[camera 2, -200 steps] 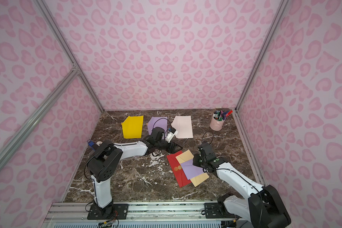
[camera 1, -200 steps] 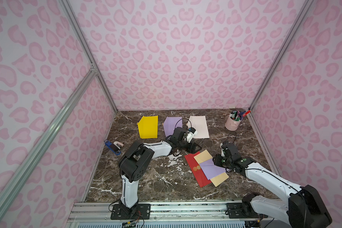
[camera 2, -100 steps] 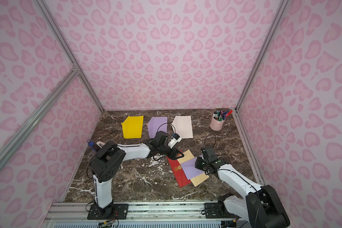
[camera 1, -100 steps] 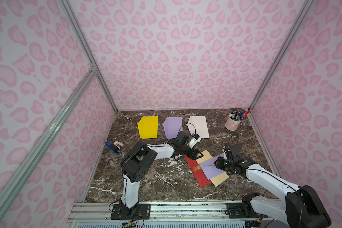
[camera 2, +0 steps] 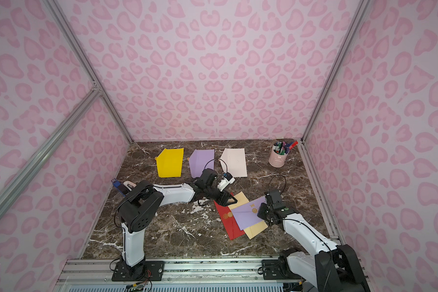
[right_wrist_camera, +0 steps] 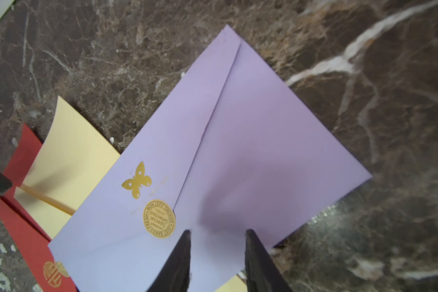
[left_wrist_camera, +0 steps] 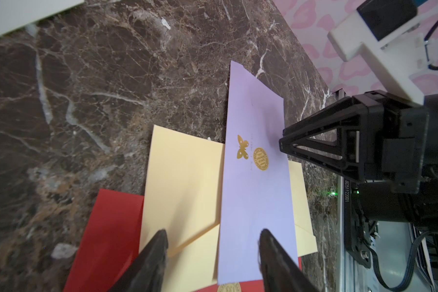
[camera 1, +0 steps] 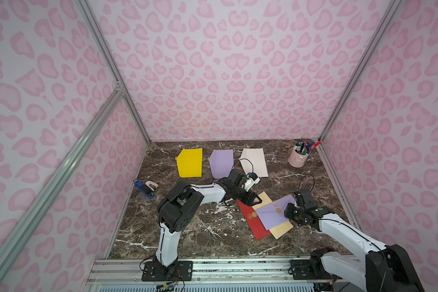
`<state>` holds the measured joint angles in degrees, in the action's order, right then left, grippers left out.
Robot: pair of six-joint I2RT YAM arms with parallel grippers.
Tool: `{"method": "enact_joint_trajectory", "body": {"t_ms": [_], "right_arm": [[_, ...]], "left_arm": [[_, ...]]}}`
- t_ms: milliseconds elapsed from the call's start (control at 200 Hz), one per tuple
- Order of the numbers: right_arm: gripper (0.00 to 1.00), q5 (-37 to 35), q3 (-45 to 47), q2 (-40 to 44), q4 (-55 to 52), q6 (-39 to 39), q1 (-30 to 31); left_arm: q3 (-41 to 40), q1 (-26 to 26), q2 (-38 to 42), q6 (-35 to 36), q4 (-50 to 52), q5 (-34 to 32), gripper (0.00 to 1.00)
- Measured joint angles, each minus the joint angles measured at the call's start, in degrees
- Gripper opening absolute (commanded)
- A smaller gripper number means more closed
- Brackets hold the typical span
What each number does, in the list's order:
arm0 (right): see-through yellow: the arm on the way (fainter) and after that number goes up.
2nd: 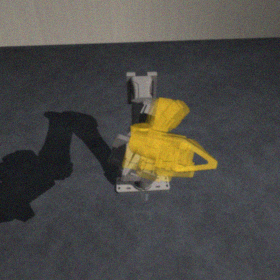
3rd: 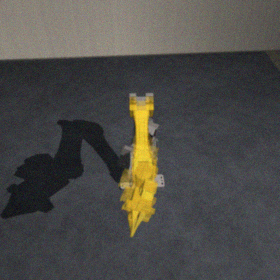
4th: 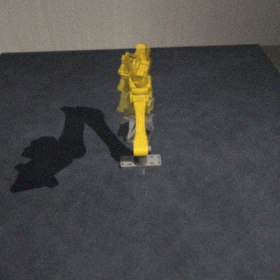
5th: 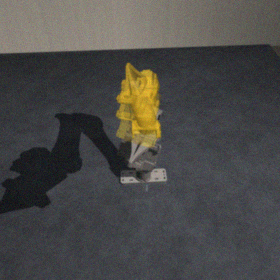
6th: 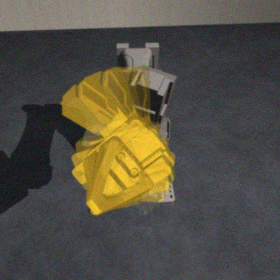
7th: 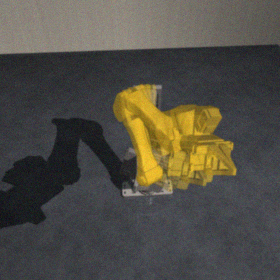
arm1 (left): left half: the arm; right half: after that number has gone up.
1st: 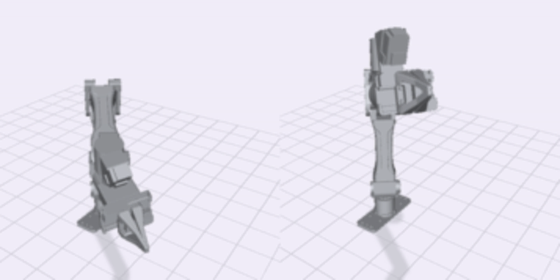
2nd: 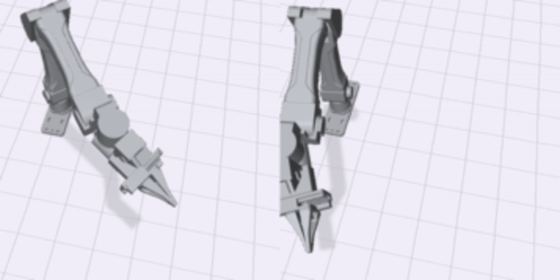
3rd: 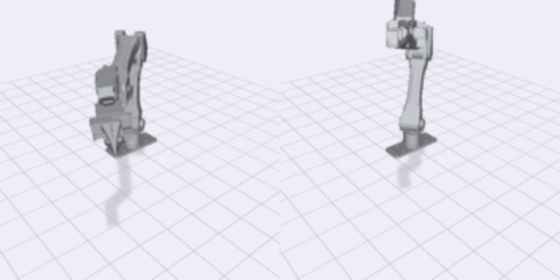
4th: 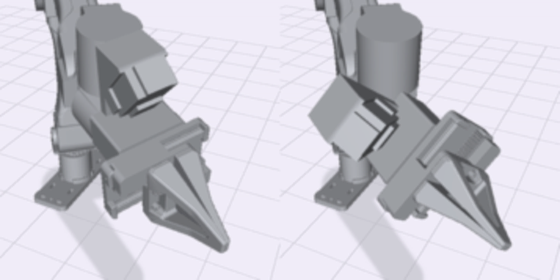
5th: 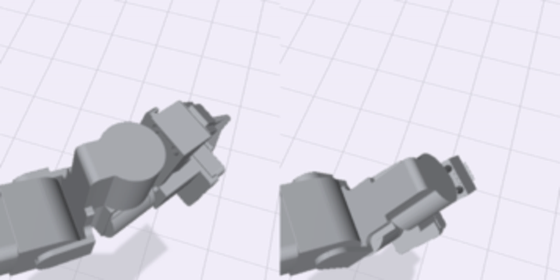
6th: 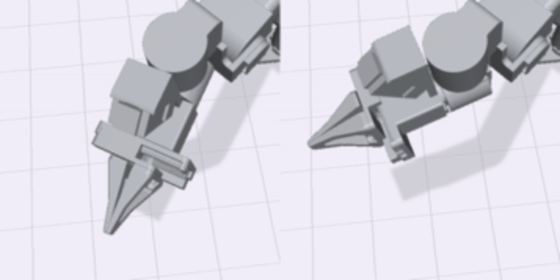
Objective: Open the envelope
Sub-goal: Pick up the envelope from the envelope.
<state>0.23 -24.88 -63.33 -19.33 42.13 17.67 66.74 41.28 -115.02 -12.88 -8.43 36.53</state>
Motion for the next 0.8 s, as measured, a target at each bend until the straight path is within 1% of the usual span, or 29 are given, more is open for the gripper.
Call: {"method": "enact_joint_trajectory", "body": {"t_ms": [455,610,800], "right_arm": [[0.38,1.95,1.79,0.35,2.34,-1.49,-2.69],[0.38,2.23,2.21,0.85,2.71,-1.77,-2.86],[0.37,2.64,2.73,1.42,3.08,-1.88,-3.13]], "left_arm": [[1.40,0.26,-1.51,1.03,1.22,0.42,0.62],[2.12,0.48,-2.58,1.29,2.62,0.39,0.64],[2.62,1.33,-3.32,2.34,3.37,1.33,0.65]]}}
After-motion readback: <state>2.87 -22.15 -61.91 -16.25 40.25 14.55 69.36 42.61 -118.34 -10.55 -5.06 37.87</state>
